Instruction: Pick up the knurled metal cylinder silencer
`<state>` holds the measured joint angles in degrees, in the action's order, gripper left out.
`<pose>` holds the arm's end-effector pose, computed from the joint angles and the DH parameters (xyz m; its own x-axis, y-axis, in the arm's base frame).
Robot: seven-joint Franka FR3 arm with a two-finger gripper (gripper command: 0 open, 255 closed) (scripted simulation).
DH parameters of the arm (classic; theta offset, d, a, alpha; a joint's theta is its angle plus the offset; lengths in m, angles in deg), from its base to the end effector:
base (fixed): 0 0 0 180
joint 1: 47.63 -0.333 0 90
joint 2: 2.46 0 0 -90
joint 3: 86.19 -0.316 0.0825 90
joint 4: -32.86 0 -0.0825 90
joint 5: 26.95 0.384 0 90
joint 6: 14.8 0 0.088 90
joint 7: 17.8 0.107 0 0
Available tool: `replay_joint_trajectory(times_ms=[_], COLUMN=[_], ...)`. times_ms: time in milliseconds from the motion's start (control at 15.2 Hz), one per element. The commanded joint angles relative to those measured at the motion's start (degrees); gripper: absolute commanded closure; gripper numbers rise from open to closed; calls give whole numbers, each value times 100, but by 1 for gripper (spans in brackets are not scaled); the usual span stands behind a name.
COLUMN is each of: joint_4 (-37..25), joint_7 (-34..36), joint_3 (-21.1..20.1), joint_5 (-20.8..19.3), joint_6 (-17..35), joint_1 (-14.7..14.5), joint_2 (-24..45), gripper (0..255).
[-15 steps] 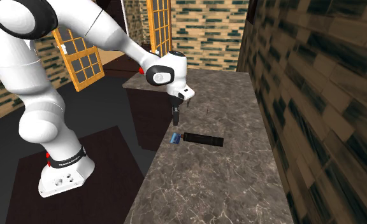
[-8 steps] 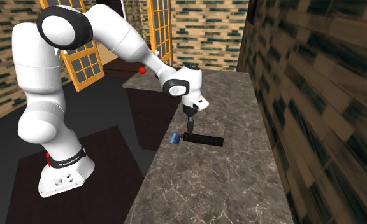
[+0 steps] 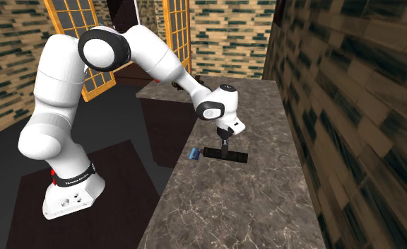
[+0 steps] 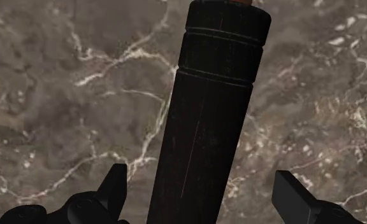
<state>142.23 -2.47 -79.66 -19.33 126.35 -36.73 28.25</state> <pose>0.6042 -0.1864 0.2177 0.7910 -0.6116 0.0149 -0.6109 -0.7910 -0.0328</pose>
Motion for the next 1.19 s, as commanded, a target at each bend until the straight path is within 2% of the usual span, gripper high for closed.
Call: replay_joint_trajectory(times_ms=[0,396,462,1122], joint_4=[-29,-67,-54,-56], joint_7=[-22,-60,-59,-52], joint_3=[-14,-54,-52,-45], joint_5=[27,76,74,66], joint_6=[113,349,349,299], joint_1=[22,51,50,44], joint_2=[135,410,396,348], gripper=[0,0,255,255])
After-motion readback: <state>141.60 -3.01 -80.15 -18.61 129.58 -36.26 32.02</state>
